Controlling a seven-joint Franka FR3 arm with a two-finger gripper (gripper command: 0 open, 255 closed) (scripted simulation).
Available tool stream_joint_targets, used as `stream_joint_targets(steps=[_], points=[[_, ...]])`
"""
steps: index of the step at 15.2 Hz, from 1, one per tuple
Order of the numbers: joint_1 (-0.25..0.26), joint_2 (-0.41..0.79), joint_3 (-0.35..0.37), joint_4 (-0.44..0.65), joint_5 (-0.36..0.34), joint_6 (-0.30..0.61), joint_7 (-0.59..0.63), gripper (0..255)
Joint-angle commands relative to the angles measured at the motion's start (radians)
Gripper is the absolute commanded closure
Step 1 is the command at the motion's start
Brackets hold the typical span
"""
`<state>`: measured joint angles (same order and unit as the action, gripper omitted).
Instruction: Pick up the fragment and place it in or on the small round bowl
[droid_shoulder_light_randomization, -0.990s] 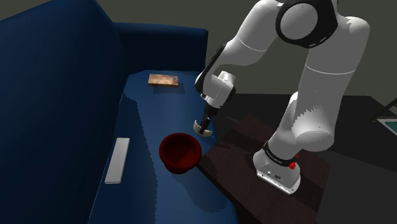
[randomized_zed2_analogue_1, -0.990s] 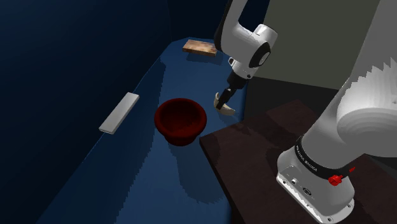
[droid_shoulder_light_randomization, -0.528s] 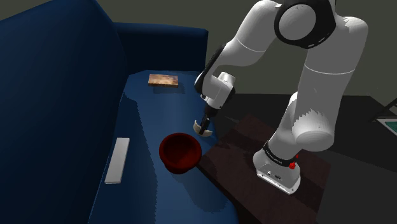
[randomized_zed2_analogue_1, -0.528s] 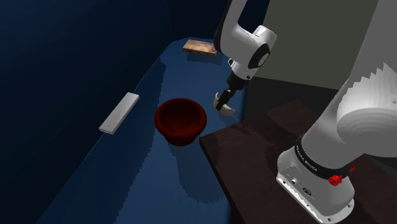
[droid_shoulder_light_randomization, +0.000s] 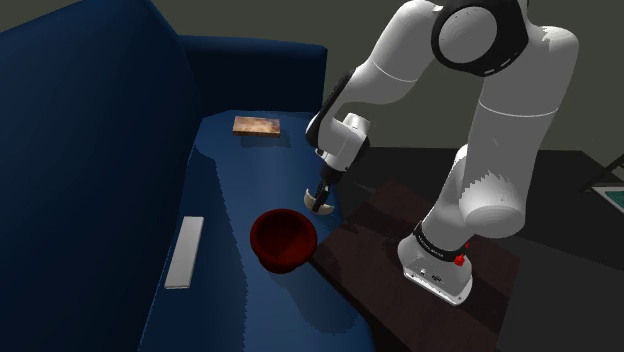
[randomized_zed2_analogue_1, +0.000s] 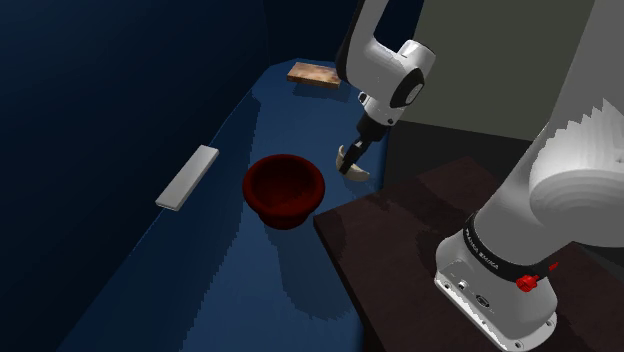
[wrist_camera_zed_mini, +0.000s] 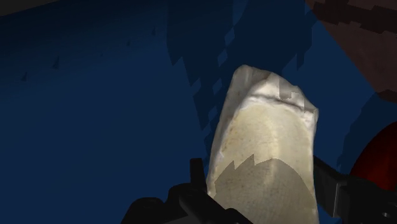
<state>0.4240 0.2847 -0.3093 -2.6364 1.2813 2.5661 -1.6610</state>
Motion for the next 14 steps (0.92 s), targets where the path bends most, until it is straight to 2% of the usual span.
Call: stream_joint_targets(steps=[1, 2, 4, 14], points=[[0.000, 0.000, 0.000, 0.000, 0.000, 0.000, 0.000, 255], [0.000, 0.002, 0.000, 0.001, 0.001, 0.000, -0.001, 255], [0.007, -0.038, -0.012, -0.016, -0.043, 0.000, 0.040, 255], [0.026, -0.239, -0.064, -0.088, -0.294, -0.012, 0.269, 255]])
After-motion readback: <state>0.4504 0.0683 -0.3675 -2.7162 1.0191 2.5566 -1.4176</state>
